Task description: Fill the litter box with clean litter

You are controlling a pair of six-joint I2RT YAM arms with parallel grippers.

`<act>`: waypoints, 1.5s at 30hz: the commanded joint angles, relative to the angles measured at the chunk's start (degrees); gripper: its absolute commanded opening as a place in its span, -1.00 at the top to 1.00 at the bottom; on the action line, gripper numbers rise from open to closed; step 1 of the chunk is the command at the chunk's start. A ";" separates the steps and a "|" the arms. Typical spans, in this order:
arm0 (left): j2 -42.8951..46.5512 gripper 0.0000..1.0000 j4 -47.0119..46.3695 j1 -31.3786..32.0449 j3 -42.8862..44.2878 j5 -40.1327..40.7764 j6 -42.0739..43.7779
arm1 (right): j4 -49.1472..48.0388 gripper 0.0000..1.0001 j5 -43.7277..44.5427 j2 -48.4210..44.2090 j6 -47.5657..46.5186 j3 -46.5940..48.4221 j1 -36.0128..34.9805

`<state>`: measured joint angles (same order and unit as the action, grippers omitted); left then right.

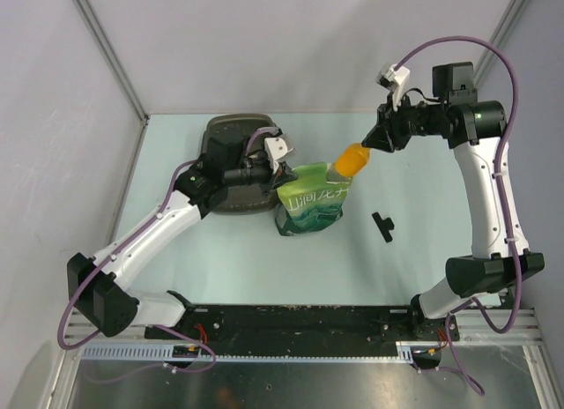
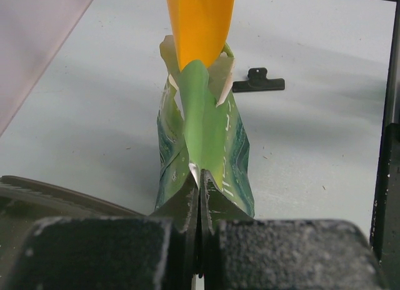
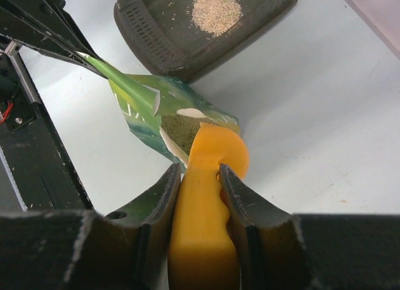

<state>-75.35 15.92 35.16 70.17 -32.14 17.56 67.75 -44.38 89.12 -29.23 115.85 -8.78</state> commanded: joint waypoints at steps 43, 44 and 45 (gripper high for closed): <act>4.07 1.00 -12.67 1.67 -2.50 -6.71 -7.28 | -28.72 1.00 32.04 1.23 43.99 -40.09 -17.34; 3.99 1.00 -12.76 2.28 -2.84 -6.36 -7.19 | -29.16 1.00 29.47 1.66 44.17 -40.35 -16.54; 3.90 0.99 -12.76 2.46 -3.02 -6.27 -7.02 | -30.03 1.00 26.48 1.93 44.26 -40.35 -15.84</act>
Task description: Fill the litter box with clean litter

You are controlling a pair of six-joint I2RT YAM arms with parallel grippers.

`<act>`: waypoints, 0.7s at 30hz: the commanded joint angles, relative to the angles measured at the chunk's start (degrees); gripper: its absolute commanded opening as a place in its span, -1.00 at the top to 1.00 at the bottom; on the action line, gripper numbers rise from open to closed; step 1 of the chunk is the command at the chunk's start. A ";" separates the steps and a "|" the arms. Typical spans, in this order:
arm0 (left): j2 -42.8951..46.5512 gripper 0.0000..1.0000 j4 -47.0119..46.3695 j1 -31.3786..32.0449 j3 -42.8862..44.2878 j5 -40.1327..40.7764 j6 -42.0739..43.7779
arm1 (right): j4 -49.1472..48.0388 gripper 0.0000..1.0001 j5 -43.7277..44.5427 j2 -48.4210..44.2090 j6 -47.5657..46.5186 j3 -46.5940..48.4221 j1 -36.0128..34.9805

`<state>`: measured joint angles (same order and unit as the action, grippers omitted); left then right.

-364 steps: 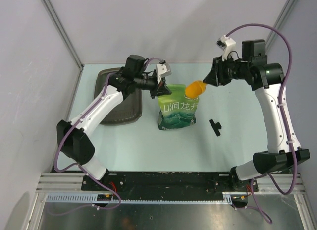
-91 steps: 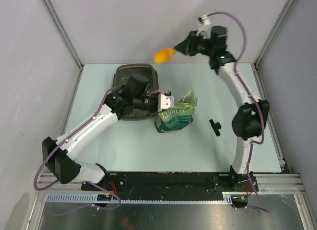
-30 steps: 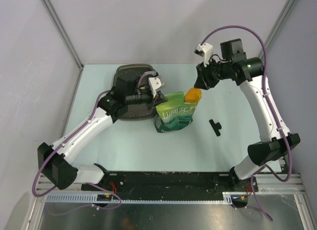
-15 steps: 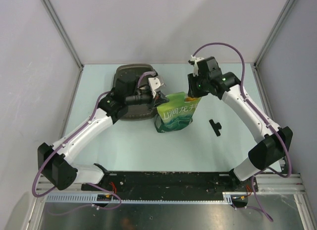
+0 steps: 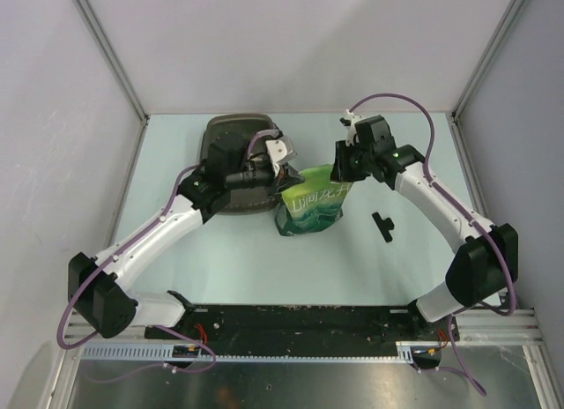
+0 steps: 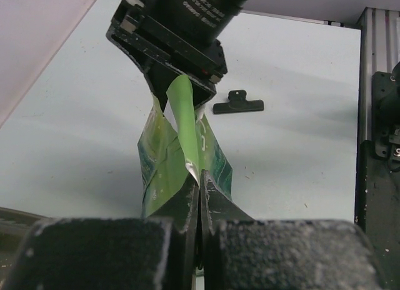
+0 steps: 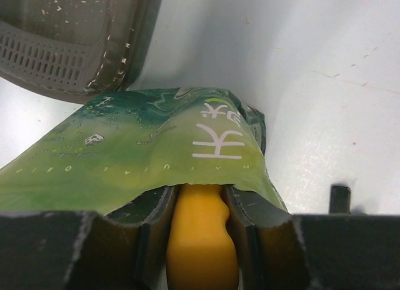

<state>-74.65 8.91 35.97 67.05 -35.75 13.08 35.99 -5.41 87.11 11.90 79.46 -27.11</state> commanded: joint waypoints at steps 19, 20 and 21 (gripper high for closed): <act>3.37 1.00 -2.06 1.30 -0.60 -1.34 1.85 | -1.01 1.00 -57.69 4.21 6.81 -4.75 17.61; 4.50 1.00 -1.36 0.95 -0.86 -0.99 2.21 | -1.44 1.00 -58.30 4.12 7.34 -4.75 18.40; 4.95 1.00 0.22 0.77 -1.04 -0.73 3.26 | -1.79 1.00 -59.70 4.12 7.87 -4.67 19.20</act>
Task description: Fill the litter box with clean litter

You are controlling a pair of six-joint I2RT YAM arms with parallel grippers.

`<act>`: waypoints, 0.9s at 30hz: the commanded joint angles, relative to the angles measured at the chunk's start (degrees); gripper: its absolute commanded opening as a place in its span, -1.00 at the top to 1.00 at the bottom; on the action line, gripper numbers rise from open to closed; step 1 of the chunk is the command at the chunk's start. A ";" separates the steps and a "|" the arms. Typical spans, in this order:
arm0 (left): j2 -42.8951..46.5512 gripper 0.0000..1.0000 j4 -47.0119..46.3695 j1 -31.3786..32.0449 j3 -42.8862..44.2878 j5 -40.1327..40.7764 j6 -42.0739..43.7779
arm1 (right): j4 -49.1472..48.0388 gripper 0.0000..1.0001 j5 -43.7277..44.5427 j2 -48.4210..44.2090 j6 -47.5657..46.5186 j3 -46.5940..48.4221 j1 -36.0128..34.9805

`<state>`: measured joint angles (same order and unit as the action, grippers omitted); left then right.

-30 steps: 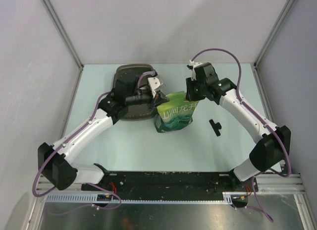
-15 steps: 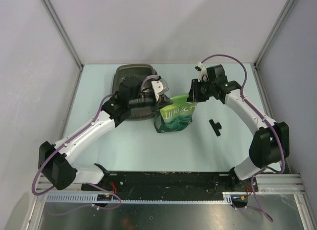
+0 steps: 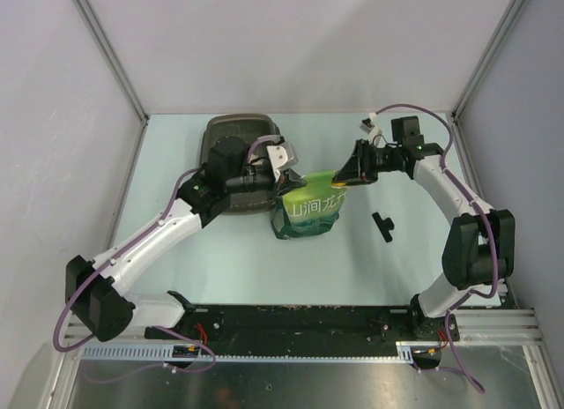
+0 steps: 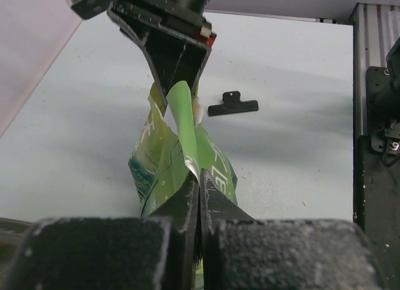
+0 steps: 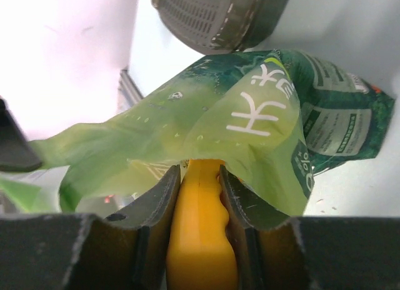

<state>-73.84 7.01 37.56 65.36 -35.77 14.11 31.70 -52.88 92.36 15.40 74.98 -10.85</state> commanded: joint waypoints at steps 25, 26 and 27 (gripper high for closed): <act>13.02 1.00 14.70 -4.60 -2.52 3.16 13.49 | 6.25 1.00 -16.91 2.39 7.75 9.12 9.36; 13.11 1.00 14.79 -4.69 -2.52 3.07 13.58 | 10.44 1.00 -13.77 2.22 6.59 10.00 9.27; 13.11 1.00 14.88 -4.69 -2.52 3.07 13.84 | 11.09 1.00 -12.78 1.69 6.31 10.44 9.36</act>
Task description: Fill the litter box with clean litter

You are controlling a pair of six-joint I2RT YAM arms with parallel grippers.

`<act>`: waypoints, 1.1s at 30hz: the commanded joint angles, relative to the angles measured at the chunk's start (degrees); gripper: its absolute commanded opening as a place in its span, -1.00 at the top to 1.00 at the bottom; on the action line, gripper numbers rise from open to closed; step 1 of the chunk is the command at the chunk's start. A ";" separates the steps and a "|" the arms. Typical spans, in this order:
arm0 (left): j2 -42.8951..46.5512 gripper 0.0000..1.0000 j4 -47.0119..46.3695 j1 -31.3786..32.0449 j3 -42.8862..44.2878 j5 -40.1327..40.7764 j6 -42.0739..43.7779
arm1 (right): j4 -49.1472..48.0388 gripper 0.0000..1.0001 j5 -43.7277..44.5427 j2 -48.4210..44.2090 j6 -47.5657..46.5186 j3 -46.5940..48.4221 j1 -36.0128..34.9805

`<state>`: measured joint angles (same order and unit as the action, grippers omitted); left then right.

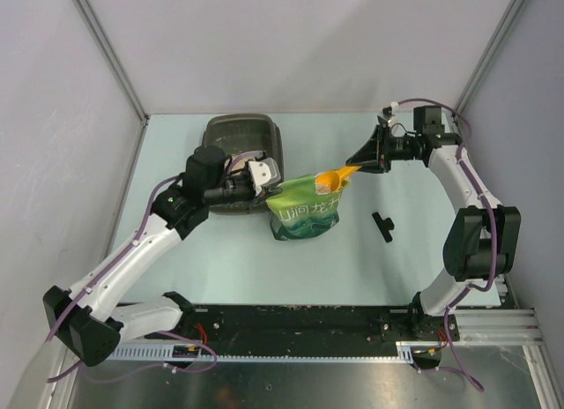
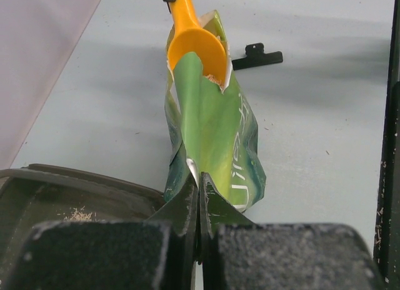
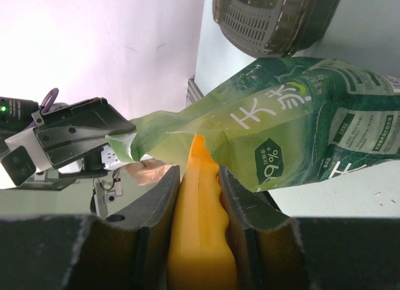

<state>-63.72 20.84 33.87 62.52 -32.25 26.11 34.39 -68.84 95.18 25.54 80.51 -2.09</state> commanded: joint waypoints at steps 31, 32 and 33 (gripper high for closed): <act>1.15 1.00 2.10 -1.52 1.29 -1.32 2.98 | 13.14 1.00 -6.57 1.15 -4.44 7.99 6.30; 1.06 1.00 2.01 -1.61 1.37 -1.41 2.98 | 13.68 1.00 -6.48 1.67 -5.32 8.26 6.57; 0.88 1.00 2.10 -1.52 1.46 -1.33 2.98 | 14.12 1.00 -6.74 1.77 -5.24 8.35 6.74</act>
<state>-63.75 21.58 33.34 62.52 -33.23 27.57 45.01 -71.59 96.23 21.65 85.30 2.02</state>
